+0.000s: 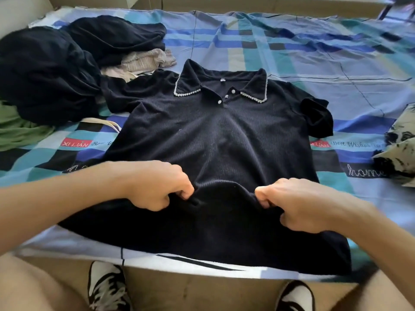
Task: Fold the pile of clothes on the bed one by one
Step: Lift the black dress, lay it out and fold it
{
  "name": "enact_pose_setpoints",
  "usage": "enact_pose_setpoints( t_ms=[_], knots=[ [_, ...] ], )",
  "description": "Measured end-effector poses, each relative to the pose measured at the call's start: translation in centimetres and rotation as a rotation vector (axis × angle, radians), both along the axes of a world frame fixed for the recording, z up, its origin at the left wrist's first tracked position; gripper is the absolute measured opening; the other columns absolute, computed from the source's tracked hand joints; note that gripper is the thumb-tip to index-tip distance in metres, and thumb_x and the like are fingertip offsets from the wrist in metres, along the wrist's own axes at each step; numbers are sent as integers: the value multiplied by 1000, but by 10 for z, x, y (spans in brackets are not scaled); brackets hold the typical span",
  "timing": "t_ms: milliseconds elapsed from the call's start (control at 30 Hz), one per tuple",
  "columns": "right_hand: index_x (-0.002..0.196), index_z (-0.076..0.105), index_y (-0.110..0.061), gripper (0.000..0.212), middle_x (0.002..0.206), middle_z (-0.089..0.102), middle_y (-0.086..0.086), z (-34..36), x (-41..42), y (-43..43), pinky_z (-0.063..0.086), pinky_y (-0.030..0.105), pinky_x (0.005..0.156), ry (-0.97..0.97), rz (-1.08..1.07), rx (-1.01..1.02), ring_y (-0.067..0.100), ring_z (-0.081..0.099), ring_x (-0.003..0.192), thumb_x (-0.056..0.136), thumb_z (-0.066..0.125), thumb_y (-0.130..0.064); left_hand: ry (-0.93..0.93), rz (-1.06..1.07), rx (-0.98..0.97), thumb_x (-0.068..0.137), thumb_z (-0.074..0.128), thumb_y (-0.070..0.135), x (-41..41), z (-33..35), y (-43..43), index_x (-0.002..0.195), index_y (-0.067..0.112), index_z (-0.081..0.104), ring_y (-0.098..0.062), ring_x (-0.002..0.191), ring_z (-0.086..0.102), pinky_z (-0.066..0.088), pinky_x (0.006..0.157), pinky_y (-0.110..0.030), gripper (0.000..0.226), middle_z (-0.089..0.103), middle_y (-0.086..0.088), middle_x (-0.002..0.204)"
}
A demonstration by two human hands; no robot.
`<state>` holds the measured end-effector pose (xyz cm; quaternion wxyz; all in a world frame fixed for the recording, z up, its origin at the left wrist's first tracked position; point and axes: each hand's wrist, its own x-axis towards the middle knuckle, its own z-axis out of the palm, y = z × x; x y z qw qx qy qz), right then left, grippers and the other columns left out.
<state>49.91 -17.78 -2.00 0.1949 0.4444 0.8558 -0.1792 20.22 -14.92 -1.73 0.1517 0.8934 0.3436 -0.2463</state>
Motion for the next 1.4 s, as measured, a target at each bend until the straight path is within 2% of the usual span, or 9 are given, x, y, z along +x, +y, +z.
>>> enact_pose_setpoints(
  t_ms=[200,300,433,567,667,833,1033,1233,1400],
  knots=[
    [67,53,-28,35,61,54,-1,19,34,28,39,36,54,422,-122,-354,14,45,55,67,50,7,-148,63,-264,65,51,-5,-20,28,24,71,9,50,-16,61,40,37,59,-23,15,47,-5,66],
    [76,61,-28,21,67,61,1,14,39,30,43,40,57,358,-129,-420,17,47,58,68,52,-11,24,77,-336,72,57,2,-20,29,24,84,16,63,-16,68,52,47,66,-28,19,60,-1,76],
    [93,64,-36,31,87,72,-9,20,43,28,54,48,77,157,-206,-496,18,65,77,68,76,-48,165,113,-319,77,78,40,-4,20,21,105,32,64,-3,81,59,40,62,-8,32,65,14,95],
    [91,48,-42,68,91,62,-10,25,51,6,56,38,77,-126,-296,-351,13,63,80,40,78,-76,106,85,-301,72,80,57,12,11,13,98,34,54,2,75,58,41,59,-10,43,66,14,90],
    [93,39,-39,68,93,53,-11,12,56,-23,50,33,73,-181,-272,-281,9,54,83,48,79,-71,105,10,-263,72,75,62,25,0,0,95,33,51,-3,81,58,43,64,-15,44,65,12,89],
    [90,49,-36,57,91,55,-8,13,74,-29,50,34,75,55,-465,-192,10,55,81,61,65,-82,77,-74,-202,72,71,64,42,-6,-8,93,31,50,-7,82,60,50,71,-25,44,64,12,80],
    [96,52,-28,40,107,47,-4,-13,90,12,48,32,81,246,-776,126,14,58,92,81,67,-62,-29,-61,-272,78,68,62,58,-3,-10,94,29,56,-8,78,60,53,72,-27,38,65,11,82],
    [138,35,-22,88,130,52,6,-24,100,100,50,39,95,654,-1138,286,22,57,114,71,77,-59,-329,58,-147,91,59,50,69,6,8,99,31,55,-5,89,56,49,80,-25,21,63,13,88],
    [151,17,-14,114,148,33,22,-22,103,161,35,48,114,533,-1247,377,39,37,138,69,83,-56,-353,134,-93,92,55,54,66,-4,26,104,38,54,3,93,54,48,84,-19,20,63,19,97]
  ],
)
